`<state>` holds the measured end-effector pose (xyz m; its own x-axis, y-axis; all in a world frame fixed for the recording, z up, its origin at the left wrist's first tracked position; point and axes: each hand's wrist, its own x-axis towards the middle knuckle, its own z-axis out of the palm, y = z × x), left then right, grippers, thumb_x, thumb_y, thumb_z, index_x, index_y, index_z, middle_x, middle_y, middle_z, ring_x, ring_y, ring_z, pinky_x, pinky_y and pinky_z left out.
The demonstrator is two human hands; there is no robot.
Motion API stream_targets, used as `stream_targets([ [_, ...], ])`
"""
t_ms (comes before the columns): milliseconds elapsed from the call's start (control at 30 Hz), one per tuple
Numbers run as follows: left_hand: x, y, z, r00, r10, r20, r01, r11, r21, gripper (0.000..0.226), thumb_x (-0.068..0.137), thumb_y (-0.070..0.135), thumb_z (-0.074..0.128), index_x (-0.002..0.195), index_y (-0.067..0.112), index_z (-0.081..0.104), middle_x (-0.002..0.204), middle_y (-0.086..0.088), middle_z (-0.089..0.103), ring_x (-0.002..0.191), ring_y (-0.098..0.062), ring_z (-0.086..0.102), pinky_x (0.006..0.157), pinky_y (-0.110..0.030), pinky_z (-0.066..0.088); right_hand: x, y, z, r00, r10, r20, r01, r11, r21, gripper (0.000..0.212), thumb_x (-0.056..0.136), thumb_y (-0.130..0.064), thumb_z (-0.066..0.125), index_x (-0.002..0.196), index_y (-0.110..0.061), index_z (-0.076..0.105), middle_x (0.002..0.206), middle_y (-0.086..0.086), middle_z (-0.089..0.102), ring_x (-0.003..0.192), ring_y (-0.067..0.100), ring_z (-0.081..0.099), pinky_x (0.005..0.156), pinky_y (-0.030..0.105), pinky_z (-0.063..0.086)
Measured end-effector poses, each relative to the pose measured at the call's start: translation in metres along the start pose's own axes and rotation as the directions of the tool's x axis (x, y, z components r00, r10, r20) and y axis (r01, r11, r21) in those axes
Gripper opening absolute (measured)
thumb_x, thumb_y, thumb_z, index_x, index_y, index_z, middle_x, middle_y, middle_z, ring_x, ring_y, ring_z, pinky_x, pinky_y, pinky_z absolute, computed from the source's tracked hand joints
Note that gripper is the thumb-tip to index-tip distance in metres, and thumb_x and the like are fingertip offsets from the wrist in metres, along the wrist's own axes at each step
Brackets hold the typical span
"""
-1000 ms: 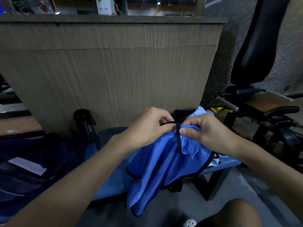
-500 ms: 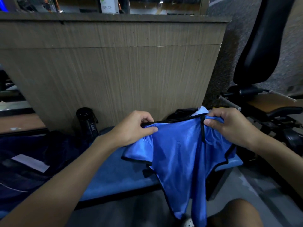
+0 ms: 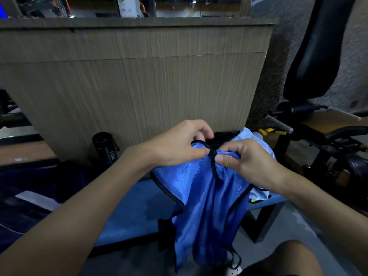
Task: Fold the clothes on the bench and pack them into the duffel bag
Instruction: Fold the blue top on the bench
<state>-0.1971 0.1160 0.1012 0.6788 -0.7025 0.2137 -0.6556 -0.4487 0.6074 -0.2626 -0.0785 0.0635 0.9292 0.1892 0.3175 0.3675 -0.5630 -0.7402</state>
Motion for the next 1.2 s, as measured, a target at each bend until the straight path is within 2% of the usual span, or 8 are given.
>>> stream_targets([
  [100,-0.005,-0.011,-0.011,0.998,-0.057,-0.011,0.056,0.998,-0.028,0.020,0.088,0.013,0.072,0.106,0.019,0.063,0.080,0.007,0.073,0.075,-0.020,0.068,0.082,-0.040,0.054,-0.002,0.008,-0.006,0.999,0.040,-0.030,-0.042,0.998,-0.043,0.016,0.091,-0.016,0.067,0.077,-0.009,0.069,0.072,0.010,0.065,0.063,0.004,0.052,0.062,0.020,0.044],
  [300,-0.007,-0.019,-0.018,0.979,-0.146,-0.140,0.104,0.957,-0.270,0.015,0.088,0.006,0.072,0.104,0.007,0.071,0.100,-0.008,0.076,0.097,-0.021,0.072,0.093,-0.033,0.056,-0.004,0.021,-0.013,0.991,0.095,-0.094,-0.099,0.994,-0.047,0.017,0.091,-0.021,0.067,0.075,-0.014,0.068,0.076,0.011,0.066,0.064,0.014,0.055,0.066,0.027,0.046],
  [467,-0.002,-0.007,-0.003,0.945,-0.201,-0.257,0.117,0.943,-0.310,0.002,0.088,0.005,0.072,0.090,0.007,0.072,0.085,-0.002,0.077,0.078,-0.008,0.071,0.076,-0.023,0.056,-0.002,0.012,-0.013,0.981,0.092,-0.168,-0.115,0.985,-0.128,0.024,0.090,-0.022,0.068,0.068,-0.014,0.061,0.060,-0.009,0.052,0.054,0.007,0.044,0.057,0.021,0.037],
  [567,0.000,-0.002,0.005,0.934,-0.225,-0.279,0.137,0.943,-0.303,0.005,0.088,0.011,0.073,0.086,0.008,0.071,0.081,-0.005,0.076,0.071,-0.010,0.068,0.072,-0.029,0.054,-0.004,0.005,-0.017,0.953,0.211,-0.219,-0.190,0.975,0.112,0.009,0.092,-0.013,0.065,0.090,-0.010,0.057,0.046,-0.008,0.038,0.041,0.005,0.026,0.041,0.018,0.025],
  [733,0.003,0.007,0.015,0.925,-0.267,-0.269,0.173,0.928,-0.329,0.016,0.089,0.020,0.073,0.082,0.006,0.067,0.069,-0.015,0.067,0.060,-0.015,0.052,0.059,-0.029,0.041,-0.006,-0.019,-0.014,0.948,0.307,-0.076,-0.235,0.843,0.484,0.014,0.095,0.001,0.055,0.097,-0.010,0.063,0.071,0.013,0.059,0.055,0.016,0.051,0.044,0.022,0.040],
  [900,0.002,0.013,0.017,0.937,-0.248,-0.247,0.142,0.914,-0.380,0.018,0.093,0.017,0.067,0.084,0.001,0.067,0.079,-0.025,0.070,0.063,-0.019,0.054,0.062,-0.032,0.042,-0.009,-0.029,-0.017,0.979,0.192,0.074,-0.193,0.727,0.659,0.027,0.091,0.016,0.046,0.113,0.006,0.060,0.099,0.025,0.068,0.089,0.031,0.066,0.075,0.032,0.058],
  [1033,0.001,0.017,0.015,0.931,-0.258,-0.257,0.147,0.913,-0.381,0.022,0.092,0.020,0.070,0.082,0.000,0.066,0.063,-0.010,0.063,0.054,-0.015,0.045,0.050,-0.024,0.034,-0.009,-0.031,-0.014,0.991,0.127,-0.045,-0.095,0.894,0.438,0.019,0.091,0.015,0.051,0.099,0.003,0.063,0.086,0.030,0.068,0.070,0.021,0.068,0.065,0.029,0.059],
  [1200,0.000,0.019,0.016,0.936,-0.252,-0.246,0.137,0.904,-0.404,0.024,0.090,0.019,0.072,0.081,-0.002,0.066,0.079,-0.027,0.070,0.062,-0.019,0.055,0.059,-0.032,0.041,-0.007,-0.030,-0.012,0.975,-0.080,-0.209,0.058,0.993,-0.106,0.016,0.085,-0.009,0.072,0.081,-0.025,0.072,0.076,0.005,0.060,0.066,0.006,0.054,0.064,0.021,0.044],
])
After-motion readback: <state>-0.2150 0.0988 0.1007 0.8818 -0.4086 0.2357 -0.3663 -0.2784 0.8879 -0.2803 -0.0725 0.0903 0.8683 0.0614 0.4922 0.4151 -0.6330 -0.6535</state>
